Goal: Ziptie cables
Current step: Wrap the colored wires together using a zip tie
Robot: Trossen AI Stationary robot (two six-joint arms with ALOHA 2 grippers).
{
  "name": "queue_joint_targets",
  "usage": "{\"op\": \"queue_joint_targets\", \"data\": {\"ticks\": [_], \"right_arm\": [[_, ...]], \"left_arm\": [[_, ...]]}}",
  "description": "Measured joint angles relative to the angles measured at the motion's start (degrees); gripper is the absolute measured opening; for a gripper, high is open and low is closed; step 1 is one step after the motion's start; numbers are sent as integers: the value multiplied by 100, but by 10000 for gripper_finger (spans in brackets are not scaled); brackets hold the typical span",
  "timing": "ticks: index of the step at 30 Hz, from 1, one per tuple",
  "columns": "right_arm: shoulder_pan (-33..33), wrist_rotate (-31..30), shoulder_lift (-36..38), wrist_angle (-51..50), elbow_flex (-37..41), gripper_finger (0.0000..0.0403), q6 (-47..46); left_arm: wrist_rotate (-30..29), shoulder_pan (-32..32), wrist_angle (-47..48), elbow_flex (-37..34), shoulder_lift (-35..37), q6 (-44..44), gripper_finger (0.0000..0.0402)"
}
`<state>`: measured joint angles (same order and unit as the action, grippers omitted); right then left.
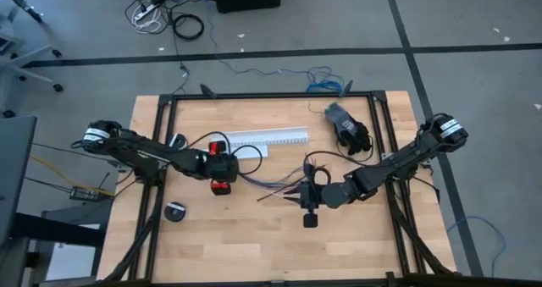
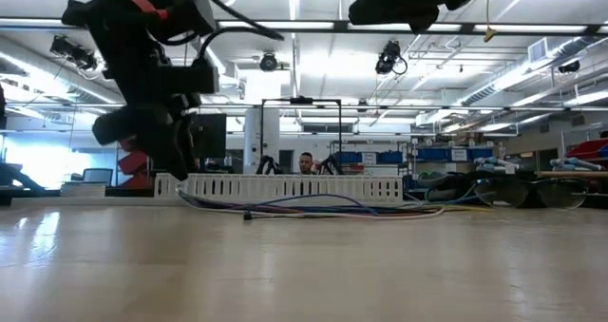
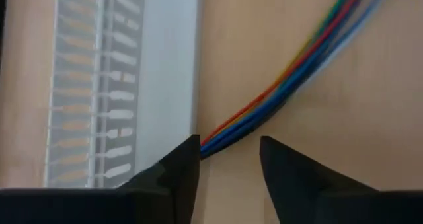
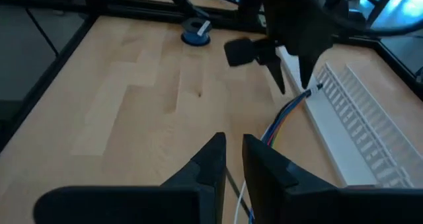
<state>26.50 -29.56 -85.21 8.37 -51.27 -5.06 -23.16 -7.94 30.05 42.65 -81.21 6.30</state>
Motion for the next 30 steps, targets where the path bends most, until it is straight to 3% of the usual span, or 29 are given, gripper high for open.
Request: {"op": "queue_joint_targets", "data": {"ticks": [6,11,16,24,30], "right_arm": [[0,0,0,3,0,48,14],[0,0,0,-18,0,48,20],[0,2,0,-40,2,48,15],[39,7,0,-38,4,48,13],[39,74,0,-110,4,48,17]], "left_arm": [[1028,-113,-227,0,262,-204,172],[1863,-431,-1372,0,227,-666,179],[2443,-535,-2565,12,-152,-558,173],[2076,-535,-3152,9,-1184,247,162],[1993,-568,-3564,9,-1534,826,156]]}}
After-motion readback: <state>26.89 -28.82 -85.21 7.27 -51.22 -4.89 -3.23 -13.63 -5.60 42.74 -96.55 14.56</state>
